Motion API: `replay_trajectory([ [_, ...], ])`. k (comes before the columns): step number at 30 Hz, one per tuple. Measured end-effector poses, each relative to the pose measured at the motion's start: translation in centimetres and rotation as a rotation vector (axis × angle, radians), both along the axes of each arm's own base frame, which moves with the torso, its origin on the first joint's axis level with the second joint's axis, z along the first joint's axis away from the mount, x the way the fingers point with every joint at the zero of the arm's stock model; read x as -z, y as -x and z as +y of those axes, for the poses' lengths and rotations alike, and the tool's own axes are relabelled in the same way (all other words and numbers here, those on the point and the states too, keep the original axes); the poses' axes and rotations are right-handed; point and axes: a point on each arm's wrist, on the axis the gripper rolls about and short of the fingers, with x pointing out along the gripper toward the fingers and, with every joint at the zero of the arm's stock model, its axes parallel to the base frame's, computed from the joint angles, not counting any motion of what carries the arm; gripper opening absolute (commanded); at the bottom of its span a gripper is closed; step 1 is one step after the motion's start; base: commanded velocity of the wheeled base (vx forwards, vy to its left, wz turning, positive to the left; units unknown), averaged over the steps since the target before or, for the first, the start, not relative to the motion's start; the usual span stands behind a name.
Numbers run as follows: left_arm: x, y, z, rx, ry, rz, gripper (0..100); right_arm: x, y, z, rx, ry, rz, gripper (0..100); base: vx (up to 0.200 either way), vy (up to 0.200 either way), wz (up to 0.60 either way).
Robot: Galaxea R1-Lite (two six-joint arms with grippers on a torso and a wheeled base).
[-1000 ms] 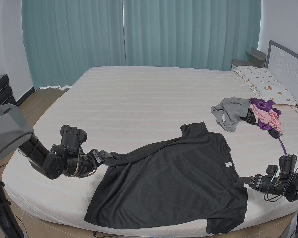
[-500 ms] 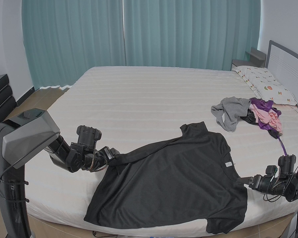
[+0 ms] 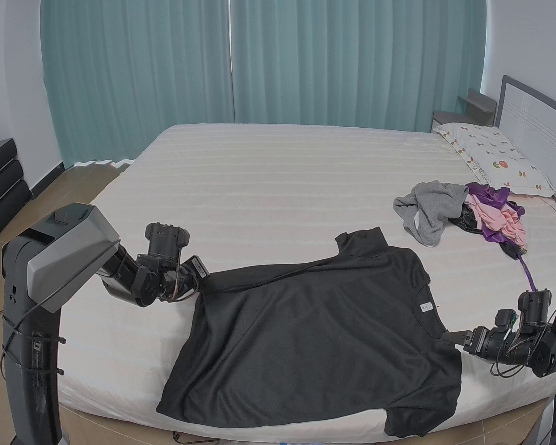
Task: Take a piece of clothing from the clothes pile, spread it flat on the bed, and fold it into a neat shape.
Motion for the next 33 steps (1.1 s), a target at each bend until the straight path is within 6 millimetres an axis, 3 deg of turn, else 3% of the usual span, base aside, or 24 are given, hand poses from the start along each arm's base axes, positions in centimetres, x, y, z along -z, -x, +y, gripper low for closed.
replay_trajectory([
  [9, -3.3, -4.1, 2.0, -0.072, 0.013, -0.165, 0, 0.0, -0.2, 0.0, 0.014, -0.013, 0.002, 100, 0.0, 0.0, 0.0],
  [15, -3.2, -5.2, 2.4, -0.074, -0.002, -0.184, 0, -0.1, -0.8, -0.1, 0.036, -0.033, -0.005, 100, 0.0, 0.0, 0.0],
  [22, -2.3, -5.1, 2.3, -0.076, -0.013, -0.156, 0, -0.5, -2.6, 0.7, 0.073, -0.033, -0.039, 100, 0.0, 0.0, 0.0],
  [26, -2.1, -5.0, 2.2, -0.078, -0.019, -0.138, 0, -0.7, -4.9, 1.3, 0.087, 0.008, -0.093, 100, 0.0, 0.0, 0.0],
  [33, -2.0, -4.9, 2.1, -0.078, -0.025, -0.124, 0, -1.2, -10.8, 2.7, 0.076, 0.042, -0.173, 100, 0.0, 0.0, 0.0],
])
